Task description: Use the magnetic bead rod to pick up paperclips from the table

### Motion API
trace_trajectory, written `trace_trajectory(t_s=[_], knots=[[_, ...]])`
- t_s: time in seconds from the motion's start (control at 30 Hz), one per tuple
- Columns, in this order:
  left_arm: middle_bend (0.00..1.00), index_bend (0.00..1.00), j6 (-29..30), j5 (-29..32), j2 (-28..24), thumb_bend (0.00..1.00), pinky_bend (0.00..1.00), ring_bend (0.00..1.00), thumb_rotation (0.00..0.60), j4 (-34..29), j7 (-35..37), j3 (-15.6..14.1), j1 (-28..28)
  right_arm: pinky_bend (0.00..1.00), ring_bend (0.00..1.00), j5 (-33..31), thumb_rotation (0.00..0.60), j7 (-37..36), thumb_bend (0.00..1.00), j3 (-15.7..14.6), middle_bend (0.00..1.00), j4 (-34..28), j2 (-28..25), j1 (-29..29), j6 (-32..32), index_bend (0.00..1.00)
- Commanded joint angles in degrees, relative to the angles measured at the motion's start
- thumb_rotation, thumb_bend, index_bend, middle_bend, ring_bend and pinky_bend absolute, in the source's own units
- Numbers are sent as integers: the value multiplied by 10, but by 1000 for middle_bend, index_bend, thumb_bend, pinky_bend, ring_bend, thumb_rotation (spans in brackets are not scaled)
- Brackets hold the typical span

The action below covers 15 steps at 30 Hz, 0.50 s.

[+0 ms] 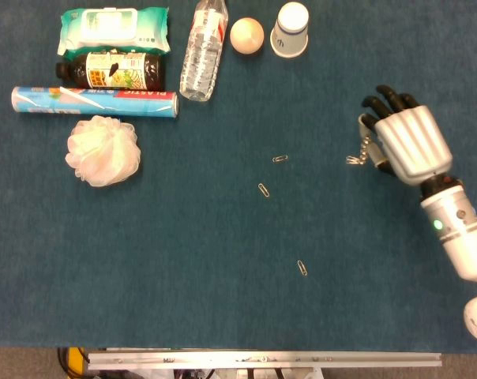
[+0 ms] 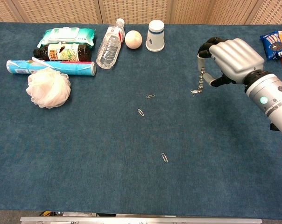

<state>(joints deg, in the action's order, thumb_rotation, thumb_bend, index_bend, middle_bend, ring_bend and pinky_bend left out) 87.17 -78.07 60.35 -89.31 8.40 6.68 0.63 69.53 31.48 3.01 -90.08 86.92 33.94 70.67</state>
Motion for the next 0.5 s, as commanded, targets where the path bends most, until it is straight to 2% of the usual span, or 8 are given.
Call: trace_trajectory(t_s=[0.03,0.5], knots=[[434,416,-2,1,1,137,534,356,600,-1,-4,1,-2,292,147,10,600,-8,388,-9,306,5,-7,-15,11,549],[434,416,-14,-4,5,137,534,356,600,-4,-24,-1,-15,292,147,21,600,-12,388,-28,306,48,-6,-70,29,549]])
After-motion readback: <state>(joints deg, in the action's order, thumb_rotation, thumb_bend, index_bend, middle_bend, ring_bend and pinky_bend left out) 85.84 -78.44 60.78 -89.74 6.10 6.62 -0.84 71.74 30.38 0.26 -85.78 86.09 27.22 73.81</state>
